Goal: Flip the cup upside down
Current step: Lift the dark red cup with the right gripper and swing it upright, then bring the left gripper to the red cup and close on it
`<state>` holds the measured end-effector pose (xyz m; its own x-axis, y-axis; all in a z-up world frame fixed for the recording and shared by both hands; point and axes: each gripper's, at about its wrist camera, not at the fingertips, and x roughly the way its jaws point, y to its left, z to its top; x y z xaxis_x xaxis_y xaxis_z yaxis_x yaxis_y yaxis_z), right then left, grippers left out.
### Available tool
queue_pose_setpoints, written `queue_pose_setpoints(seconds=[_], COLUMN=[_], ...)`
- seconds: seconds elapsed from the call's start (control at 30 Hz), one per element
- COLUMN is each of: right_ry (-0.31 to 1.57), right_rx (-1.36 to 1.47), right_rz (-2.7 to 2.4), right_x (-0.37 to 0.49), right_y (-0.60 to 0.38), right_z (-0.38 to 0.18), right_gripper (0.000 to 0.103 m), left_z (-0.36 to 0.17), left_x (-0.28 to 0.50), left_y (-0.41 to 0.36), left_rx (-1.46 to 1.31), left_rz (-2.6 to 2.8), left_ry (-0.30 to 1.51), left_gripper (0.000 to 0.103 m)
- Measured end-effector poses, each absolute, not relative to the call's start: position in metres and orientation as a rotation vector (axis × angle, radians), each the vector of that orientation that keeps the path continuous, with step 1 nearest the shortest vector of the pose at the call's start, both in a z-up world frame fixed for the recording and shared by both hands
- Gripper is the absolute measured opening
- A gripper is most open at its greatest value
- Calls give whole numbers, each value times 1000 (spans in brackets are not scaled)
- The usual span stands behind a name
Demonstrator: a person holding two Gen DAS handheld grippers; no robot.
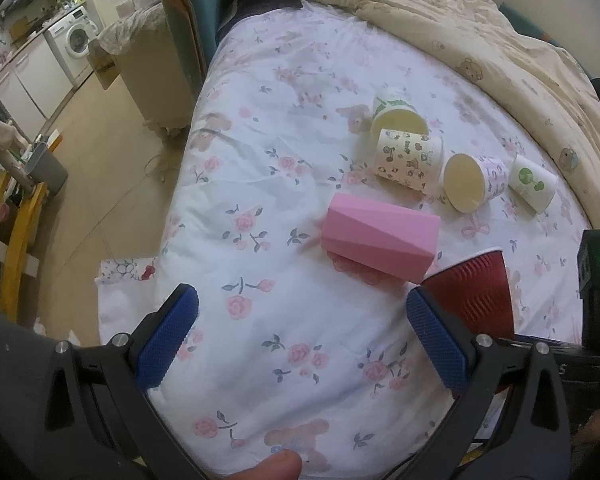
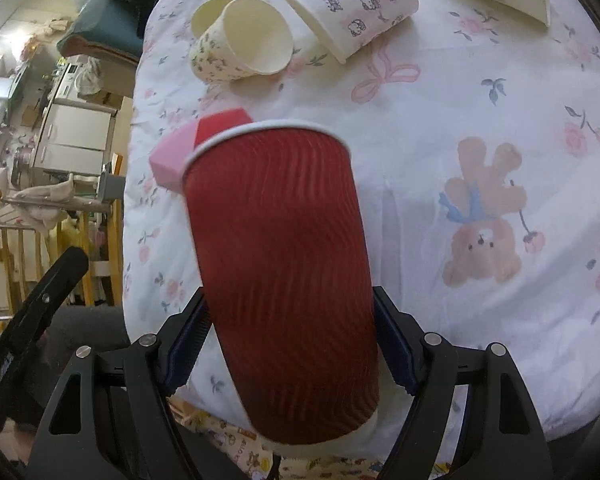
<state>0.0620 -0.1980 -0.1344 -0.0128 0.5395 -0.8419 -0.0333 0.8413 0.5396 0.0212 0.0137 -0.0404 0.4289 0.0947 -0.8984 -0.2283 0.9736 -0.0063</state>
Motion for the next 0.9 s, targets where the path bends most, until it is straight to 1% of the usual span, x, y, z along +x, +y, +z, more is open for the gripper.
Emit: queue_pose_setpoints(seconds=[0.43,0.53,0.63,0.8,0.9], right_ry=[1537,1540,1530,1512,1462], right_rx=[404,400,388,314,305], right_rz=[458,451,461,440,443], right_x=[62,60,57,51,46], right_y=[-198,-198,-199,-204,-214], right_z=[-140,-137,-129,-107,-85], right_gripper=[80,83,89,89,89], left_z=[-42,-41,-41,-38,-35], left_x=[22,21,22,21,20], left_y=[15,15,15,10,7], left_rx=[-142,-144,-149,-150,-146], left_rz=[202,203,201,176,163], left_ry=[1115,1111,1114,1108,1104], left_gripper=[103,103,103,103,103])
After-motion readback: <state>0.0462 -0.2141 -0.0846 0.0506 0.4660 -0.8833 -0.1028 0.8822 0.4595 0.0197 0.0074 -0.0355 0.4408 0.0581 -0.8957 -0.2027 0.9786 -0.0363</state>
